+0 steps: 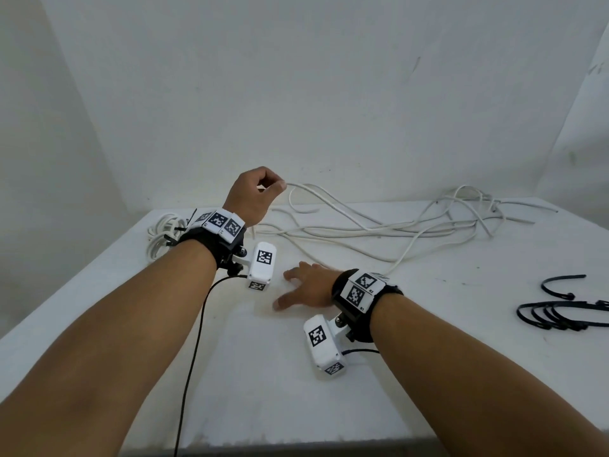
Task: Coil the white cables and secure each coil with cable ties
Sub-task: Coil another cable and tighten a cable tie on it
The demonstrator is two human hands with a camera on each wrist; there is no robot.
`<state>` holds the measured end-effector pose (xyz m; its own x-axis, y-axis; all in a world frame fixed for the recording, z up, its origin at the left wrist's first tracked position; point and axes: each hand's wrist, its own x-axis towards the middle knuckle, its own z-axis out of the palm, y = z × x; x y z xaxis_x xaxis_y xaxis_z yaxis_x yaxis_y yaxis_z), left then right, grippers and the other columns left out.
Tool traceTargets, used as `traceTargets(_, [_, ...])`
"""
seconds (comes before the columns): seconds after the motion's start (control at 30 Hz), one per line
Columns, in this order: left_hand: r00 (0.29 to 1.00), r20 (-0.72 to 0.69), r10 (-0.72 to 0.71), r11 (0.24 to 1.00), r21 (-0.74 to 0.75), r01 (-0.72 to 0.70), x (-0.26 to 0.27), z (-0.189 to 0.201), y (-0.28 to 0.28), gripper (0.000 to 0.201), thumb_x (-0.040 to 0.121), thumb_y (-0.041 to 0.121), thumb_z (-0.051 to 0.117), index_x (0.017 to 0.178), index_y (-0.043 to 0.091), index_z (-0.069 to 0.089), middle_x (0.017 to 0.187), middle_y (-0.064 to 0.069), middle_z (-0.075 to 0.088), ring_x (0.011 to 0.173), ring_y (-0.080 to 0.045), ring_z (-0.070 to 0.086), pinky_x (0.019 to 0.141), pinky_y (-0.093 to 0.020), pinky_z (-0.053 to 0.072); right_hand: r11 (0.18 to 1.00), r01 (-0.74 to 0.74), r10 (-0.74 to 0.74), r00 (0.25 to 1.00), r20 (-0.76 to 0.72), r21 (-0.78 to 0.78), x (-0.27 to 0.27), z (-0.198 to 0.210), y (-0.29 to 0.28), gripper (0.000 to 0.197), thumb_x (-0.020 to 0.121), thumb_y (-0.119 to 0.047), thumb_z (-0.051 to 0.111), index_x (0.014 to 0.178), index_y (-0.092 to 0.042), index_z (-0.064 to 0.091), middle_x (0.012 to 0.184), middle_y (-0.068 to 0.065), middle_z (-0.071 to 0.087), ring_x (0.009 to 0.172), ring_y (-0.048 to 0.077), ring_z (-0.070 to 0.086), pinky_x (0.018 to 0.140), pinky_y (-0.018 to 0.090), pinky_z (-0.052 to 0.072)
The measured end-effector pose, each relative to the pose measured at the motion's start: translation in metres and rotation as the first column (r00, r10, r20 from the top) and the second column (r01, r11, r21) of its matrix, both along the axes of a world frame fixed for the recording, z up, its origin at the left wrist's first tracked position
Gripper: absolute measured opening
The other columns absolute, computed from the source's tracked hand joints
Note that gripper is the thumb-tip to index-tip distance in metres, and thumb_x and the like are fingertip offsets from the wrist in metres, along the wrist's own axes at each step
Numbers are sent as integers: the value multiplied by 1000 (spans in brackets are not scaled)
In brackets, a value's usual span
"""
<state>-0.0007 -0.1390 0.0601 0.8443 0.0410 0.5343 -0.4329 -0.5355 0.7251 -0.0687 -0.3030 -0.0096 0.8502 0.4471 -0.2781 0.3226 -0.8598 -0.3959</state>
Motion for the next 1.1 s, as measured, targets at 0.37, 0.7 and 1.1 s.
traceTargets(0.37, [978,-40,-205,979,-12,205,-32,13,-27,18,90,25,69,83,10,65,65,10,57,46,2,45,49,-11,35,674,31,-453,807,380,738,26,81,-26,20,95,-34,56,106,-17,60,98,-6,67,86,9,62,80,30,47])
traceTargets(0.7, [959,-230,-163,980,71,183,-36,-36,3,26,98,32,53,81,19,67,56,8,50,51,-12,42,57,-27,37,522,78,-623,716,316,849,47,99,-80,19,81,-37,77,79,-19,70,68,-10,62,60,2,53,58,17,41])
traceTargets(1.1, [962,-244,-121,982,110,151,-43,-24,-19,39,99,37,48,73,16,68,48,11,44,42,-4,38,51,-26,30,1000,5,-15,715,699,17,32,68,-44,36,99,-42,46,134,-36,52,147,-12,48,146,10,27,116,60,-10])
